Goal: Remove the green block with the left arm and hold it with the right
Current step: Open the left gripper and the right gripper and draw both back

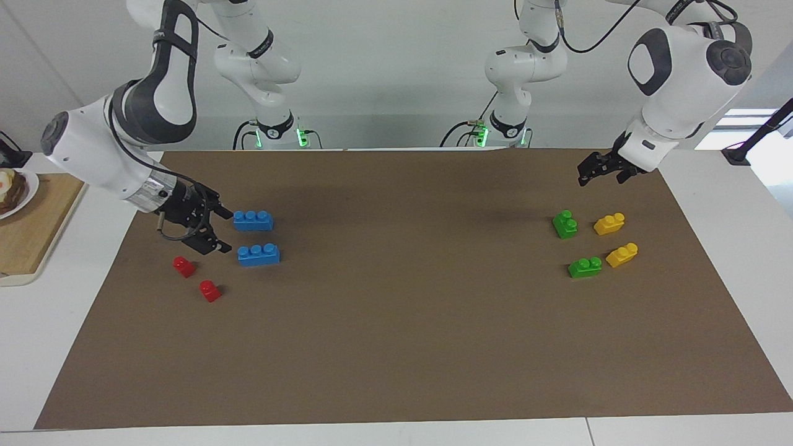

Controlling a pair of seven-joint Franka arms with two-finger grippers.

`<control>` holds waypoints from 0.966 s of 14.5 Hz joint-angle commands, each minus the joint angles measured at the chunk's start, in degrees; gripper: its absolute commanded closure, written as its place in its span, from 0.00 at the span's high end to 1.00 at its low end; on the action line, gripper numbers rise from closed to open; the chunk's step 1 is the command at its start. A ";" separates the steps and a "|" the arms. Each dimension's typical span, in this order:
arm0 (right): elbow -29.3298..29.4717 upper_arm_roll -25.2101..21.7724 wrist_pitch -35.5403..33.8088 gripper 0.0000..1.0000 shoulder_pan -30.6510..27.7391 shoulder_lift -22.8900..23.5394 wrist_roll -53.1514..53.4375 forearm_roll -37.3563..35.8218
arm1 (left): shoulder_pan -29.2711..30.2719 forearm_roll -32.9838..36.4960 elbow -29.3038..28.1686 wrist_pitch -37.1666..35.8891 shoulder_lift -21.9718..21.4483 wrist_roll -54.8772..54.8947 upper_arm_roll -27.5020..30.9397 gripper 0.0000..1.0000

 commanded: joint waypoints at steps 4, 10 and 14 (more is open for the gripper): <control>10.06 1.48 -11.55 0.95 0.60 -0.40 -7.99 -6.97 | -4.61 3.18 3.37 -3.01 -0.07 -0.62 0.83 1.00; 10.60 1.48 -16.49 0.95 4.38 -6.55 -27.24 -13.31 | -7.41 2.74 11.89 -8.47 3.79 -0.54 2.58 1.00; 10.59 1.48 -15.79 0.96 7.18 -7.70 -42.36 -21.48 | -7.60 2.74 11.38 -5.75 3.62 -0.45 3.82 1.00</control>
